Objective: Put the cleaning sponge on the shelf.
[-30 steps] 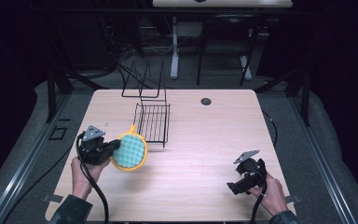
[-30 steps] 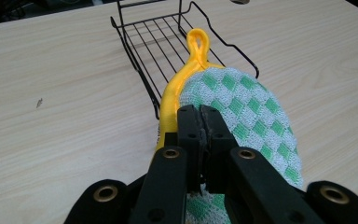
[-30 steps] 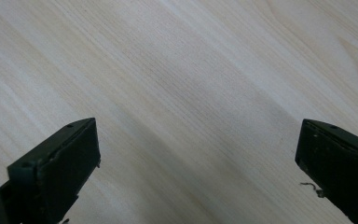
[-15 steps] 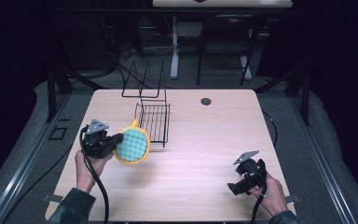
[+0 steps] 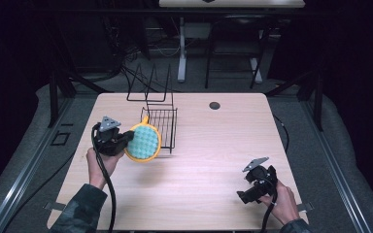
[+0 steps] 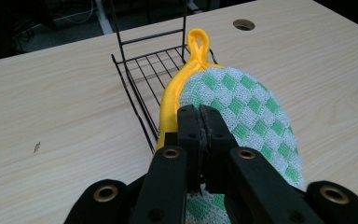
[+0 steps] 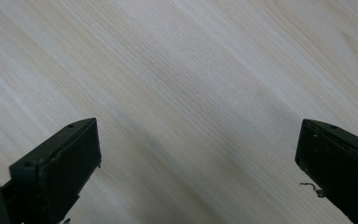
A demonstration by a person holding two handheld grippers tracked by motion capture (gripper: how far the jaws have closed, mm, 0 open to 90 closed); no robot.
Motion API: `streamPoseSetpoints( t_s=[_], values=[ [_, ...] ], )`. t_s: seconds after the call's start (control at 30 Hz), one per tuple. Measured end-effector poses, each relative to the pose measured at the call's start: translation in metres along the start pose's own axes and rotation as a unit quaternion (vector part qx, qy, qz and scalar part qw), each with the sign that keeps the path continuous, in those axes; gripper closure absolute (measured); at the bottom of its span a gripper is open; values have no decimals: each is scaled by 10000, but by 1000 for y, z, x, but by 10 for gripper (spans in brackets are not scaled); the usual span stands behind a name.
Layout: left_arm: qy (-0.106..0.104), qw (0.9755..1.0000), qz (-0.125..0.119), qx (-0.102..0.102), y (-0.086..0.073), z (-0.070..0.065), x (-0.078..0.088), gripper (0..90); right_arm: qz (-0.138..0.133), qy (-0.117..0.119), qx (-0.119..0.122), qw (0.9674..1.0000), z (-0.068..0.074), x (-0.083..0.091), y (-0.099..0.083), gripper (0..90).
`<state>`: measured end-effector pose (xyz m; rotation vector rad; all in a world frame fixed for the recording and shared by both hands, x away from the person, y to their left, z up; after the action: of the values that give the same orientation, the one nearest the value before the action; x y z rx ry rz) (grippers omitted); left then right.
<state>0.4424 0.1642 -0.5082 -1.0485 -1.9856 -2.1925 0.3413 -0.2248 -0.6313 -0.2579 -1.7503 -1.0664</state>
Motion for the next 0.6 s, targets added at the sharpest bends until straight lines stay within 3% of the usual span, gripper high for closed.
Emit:
streamPoseSetpoints(
  t_s=[0.33,0.6],
  values=[
    [98,9996,-112,232,7,8,-19,884,-7,0,-6,10000,1,-1,1,0],
    [138,9995,-201,222,9,8,-33,884,28,-8,20,10000,2,-1,0,0]
  ],
)
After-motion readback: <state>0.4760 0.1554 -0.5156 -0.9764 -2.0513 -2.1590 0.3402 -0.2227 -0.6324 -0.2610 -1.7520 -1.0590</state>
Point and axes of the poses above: each handheld gripper's, and its own axes: x roughly backward along the jaws, y roughly out of its top, z roughly to its left, the point moved 10 cm from there along -x, roughly forward along the jaws, and after that the axes turned 6 degrees about -z, right-handed, at the moved point
